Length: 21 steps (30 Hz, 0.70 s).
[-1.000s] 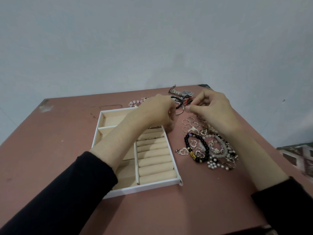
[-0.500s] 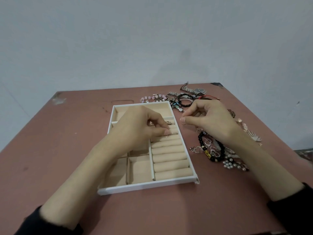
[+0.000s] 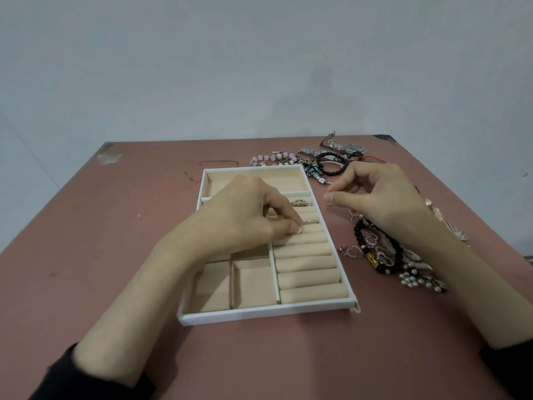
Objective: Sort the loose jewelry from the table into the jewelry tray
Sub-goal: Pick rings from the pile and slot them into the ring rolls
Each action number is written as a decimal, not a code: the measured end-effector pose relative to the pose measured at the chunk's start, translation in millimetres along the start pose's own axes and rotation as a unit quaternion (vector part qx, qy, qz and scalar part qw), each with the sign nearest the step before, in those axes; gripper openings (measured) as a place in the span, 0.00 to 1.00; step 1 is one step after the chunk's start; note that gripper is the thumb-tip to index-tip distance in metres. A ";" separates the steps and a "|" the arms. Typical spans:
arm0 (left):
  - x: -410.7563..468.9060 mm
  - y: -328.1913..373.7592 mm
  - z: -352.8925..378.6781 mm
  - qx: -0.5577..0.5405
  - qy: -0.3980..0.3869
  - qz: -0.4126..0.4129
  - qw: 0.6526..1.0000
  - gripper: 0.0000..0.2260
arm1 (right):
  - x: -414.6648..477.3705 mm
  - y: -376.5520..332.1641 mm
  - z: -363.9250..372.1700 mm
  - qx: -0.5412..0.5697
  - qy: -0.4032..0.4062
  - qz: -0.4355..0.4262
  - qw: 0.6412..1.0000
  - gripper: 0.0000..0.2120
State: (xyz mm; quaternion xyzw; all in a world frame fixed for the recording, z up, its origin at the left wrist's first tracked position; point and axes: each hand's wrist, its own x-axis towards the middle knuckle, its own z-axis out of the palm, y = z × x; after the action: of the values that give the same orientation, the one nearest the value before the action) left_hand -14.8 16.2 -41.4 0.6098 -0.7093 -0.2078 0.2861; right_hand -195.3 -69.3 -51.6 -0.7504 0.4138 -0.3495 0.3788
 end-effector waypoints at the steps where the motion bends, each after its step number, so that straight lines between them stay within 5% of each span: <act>1: -0.4 -0.4 -1.3 -0.003 -0.002 0.000 1.000 0.04 | -0.1 0.1 -0.1 -0.004 -0.002 -0.004 1.000 0.08; 21: -0.3 1.7 1.9 0.026 0.002 0.018 0.999 0.05 | -2.8 -2.8 -1.1 -0.020 -0.003 -0.039 0.999 0.11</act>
State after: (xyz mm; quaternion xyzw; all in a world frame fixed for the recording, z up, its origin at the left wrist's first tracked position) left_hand -17.3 16.6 -41.8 0.6049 -0.7245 -0.1827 0.2752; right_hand -196.4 -66.0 -49.2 -0.7743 0.3902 -0.3536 0.3509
